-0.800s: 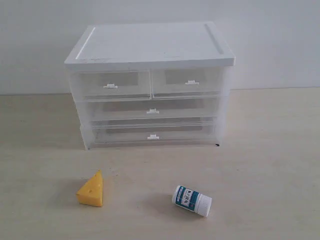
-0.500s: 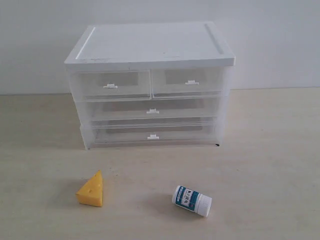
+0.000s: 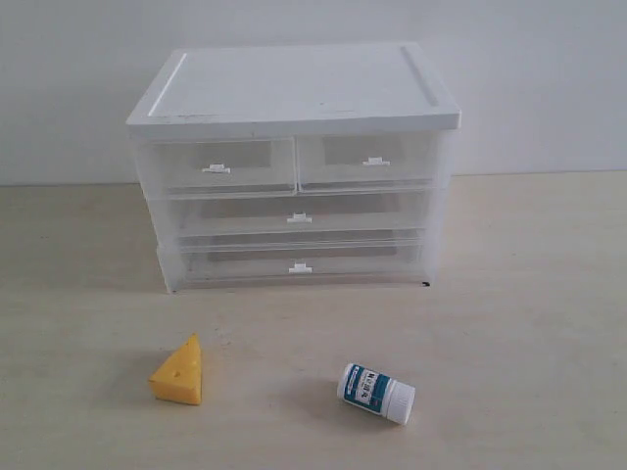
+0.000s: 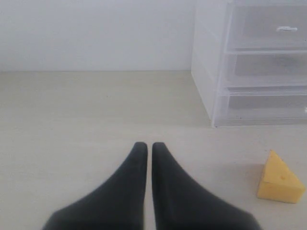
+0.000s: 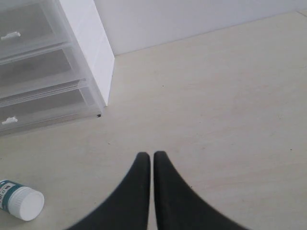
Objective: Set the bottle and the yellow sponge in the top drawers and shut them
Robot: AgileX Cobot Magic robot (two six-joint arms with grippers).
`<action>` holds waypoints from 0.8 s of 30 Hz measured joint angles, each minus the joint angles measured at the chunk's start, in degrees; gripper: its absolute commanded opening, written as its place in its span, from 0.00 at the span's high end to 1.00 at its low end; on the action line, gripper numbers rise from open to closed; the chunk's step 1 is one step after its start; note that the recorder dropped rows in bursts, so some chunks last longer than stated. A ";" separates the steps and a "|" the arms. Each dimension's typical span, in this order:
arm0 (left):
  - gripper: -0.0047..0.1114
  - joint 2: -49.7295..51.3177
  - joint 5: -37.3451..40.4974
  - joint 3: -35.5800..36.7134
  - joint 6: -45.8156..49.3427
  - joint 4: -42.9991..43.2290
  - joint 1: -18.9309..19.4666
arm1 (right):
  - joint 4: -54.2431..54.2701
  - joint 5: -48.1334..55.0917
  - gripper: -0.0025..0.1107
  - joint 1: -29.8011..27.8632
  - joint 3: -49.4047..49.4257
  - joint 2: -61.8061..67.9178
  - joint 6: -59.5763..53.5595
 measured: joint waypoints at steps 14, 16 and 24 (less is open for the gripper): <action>0.93 0.00 0.00 0.00 0.00 0.00 0.00 | 0.00 0.00 0.98 0.00 0.00 0.00 0.00; 0.93 0.00 0.00 0.00 0.00 0.00 0.00 | 0.00 0.00 0.98 0.00 0.00 0.00 0.00; 0.93 0.00 0.00 0.00 -0.75 -1.23 0.00 | 0.00 0.00 0.98 0.00 0.00 0.00 0.00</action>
